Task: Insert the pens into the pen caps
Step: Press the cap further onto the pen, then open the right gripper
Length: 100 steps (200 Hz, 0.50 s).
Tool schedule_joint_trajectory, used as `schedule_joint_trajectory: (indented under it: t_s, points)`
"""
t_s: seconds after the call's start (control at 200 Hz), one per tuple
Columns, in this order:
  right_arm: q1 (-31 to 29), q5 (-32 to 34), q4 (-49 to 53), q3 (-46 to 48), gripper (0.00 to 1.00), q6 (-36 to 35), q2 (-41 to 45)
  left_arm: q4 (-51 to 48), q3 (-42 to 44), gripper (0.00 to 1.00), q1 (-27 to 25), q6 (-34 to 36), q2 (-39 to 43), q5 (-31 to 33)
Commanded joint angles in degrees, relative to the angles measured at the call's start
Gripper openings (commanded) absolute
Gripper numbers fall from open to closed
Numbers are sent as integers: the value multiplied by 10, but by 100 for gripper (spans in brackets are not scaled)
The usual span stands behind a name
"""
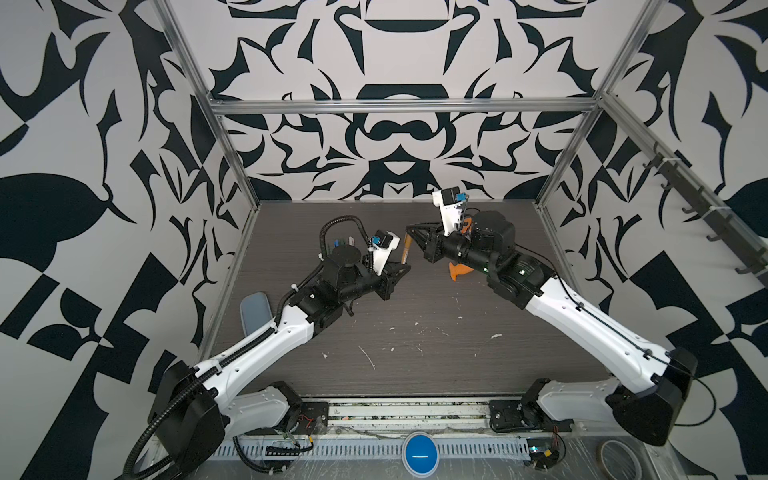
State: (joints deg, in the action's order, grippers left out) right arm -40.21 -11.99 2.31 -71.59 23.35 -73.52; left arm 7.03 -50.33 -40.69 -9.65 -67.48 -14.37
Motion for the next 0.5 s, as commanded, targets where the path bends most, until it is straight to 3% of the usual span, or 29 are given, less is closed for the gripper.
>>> schedule_joint_trajectory:
  t_s: [0.0, 0.495]
  points:
    - [-9, -44, 40, 49, 0, 20, -1, 88, -46, 0, 5, -23, 31, 21]
    - [-18, -53, 18, 132, 0, 32, 12, 128, -96, 0, 6, -8, 29, 55]
